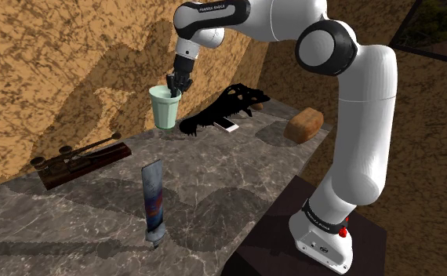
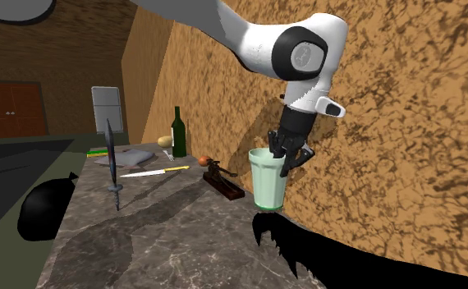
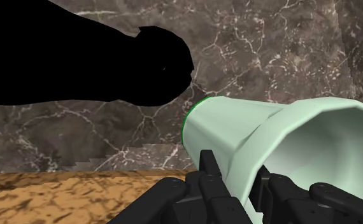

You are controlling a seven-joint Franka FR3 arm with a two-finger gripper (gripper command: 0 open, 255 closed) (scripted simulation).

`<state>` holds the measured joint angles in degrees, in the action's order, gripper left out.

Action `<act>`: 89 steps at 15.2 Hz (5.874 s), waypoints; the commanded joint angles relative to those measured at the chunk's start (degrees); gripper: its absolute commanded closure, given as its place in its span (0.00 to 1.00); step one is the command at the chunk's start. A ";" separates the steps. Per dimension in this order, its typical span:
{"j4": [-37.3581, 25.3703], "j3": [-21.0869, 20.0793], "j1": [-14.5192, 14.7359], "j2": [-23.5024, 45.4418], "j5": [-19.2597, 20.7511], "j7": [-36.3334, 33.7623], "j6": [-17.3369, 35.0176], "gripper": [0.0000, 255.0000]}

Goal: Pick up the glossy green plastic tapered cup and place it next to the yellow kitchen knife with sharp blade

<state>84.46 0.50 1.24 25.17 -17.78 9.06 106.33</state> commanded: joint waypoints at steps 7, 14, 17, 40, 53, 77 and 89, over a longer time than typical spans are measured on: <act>-4.94 0.08 -0.23 -0.79 0.40 -1.47 -5.53 1.00; -10.39 0.09 -0.44 -0.69 0.64 -2.87 -10.71 1.00; -13.14 0.07 -0.55 -0.38 0.70 -3.50 -13.07 1.00; -9.41 -2.84 6.49 -9.42 1.40 -14.46 -15.28 1.00; 1.49 -9.11 16.51 -16.60 2.62 -29.13 -7.07 1.00; -16.68 -19.58 38.75 -1.88 13.77 -61.09 -3.73 1.00; -11.45 -19.87 40.90 -0.04 14.82 -62.91 3.65 1.00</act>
<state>72.44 -19.36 42.13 25.12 -2.95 -53.88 109.30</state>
